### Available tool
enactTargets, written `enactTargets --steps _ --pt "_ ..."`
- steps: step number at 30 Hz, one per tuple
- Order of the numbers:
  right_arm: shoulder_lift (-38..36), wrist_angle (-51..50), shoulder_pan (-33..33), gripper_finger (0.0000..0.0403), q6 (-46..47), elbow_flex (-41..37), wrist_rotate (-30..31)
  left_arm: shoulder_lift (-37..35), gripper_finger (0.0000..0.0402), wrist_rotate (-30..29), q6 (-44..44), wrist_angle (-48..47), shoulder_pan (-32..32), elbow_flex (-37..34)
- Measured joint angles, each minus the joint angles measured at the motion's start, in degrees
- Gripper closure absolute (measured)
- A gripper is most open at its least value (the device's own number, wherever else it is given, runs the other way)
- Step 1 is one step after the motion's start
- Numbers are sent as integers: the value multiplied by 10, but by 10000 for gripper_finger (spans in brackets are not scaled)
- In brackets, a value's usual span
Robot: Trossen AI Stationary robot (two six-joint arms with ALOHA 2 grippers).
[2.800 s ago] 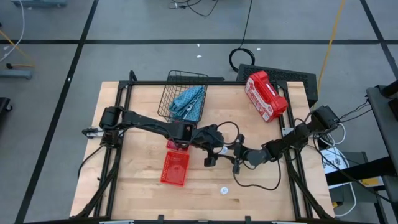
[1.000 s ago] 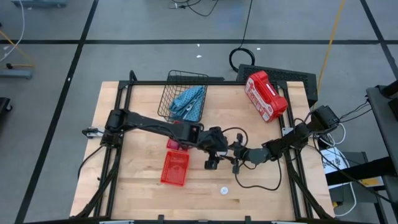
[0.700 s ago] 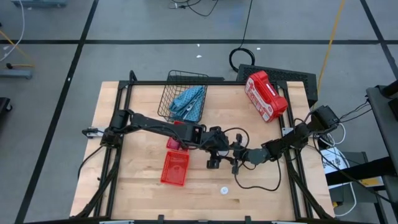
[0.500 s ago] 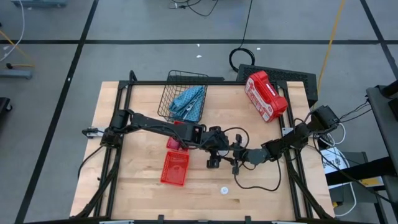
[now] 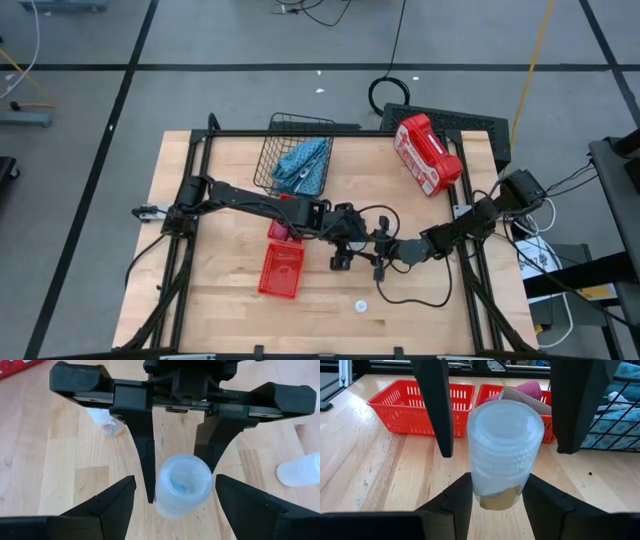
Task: Pick & place medical supplies in basket/bin
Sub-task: Put the top white pill bottle into the bottom red bin
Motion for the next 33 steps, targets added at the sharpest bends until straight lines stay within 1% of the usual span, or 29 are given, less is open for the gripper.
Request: enactTargets --steps 7,10,12,19,23,28,33 --pt "0 -2 0 260 2 0 0 0 117 0 -2 12 0 0" --pt "0 -3 0 257 2 0 0 0 127 0 -4 12 -2 0" --pt "0 -3 0 257 2 0 0 0 144 0 -5 12 -3 0" --pt "0 -3 0 260 2 0 0 0 226 2 -23 12 -2 0" --pt "0 -3 0 256 4 0 0 0 258 2 -21 12 -1 0" --pt "0 -3 0 248 19 0 0 -3 263 2 -10 9 -1 0" --pt "0 1 0 237 19 0 0 -40 263 0 -23 -36 -1 0"
